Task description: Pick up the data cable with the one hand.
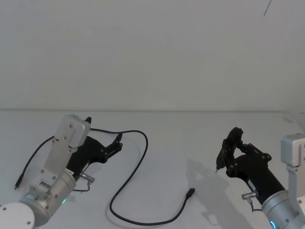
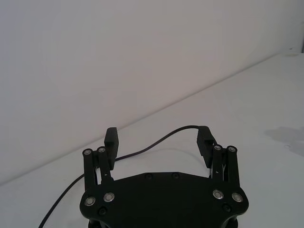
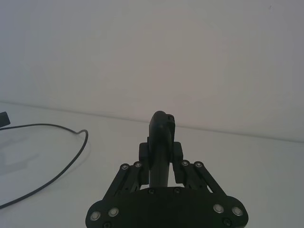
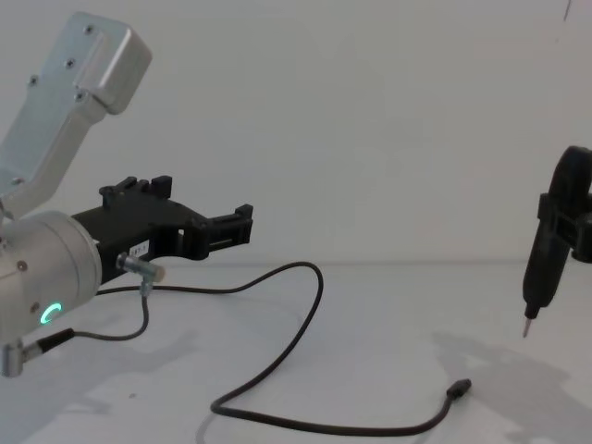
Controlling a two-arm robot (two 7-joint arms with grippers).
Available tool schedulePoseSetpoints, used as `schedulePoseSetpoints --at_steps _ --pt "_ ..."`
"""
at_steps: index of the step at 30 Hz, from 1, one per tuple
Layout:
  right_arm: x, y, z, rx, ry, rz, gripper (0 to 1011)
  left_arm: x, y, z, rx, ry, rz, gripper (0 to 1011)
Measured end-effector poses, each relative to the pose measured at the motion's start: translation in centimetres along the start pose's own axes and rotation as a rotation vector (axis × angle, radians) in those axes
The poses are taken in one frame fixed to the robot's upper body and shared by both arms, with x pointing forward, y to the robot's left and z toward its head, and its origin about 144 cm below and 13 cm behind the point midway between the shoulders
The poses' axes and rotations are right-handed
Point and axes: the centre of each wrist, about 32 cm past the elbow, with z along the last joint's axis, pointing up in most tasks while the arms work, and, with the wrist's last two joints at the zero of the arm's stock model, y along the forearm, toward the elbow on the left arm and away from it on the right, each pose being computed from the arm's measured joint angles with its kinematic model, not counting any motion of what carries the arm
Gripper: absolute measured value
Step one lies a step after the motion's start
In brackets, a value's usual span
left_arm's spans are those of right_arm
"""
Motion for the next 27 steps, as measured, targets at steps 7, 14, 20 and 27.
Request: schedulePoseSetpoints --at_steps 7,14,20,27 --pt "0.00 0.00 0.00 0.000 0.000 0.000 279 -0.02 0.00 0.01 0.000 0.001 -0.001 1001" --pt "0.00 0.00 0.00 0.000 0.000 0.000 279 -0.02 0.00 0.03 -0.001 0.001 -0.001 1001" --pt "0.00 0.00 0.00 0.000 0.000 0.000 279 -0.02 0.00 0.03 0.000 0.001 -0.001 1001" --pt "0.00 0.00 0.00 0.000 0.000 0.000 279 -0.02 0.00 0.03 0.000 0.001 -0.001 1001"
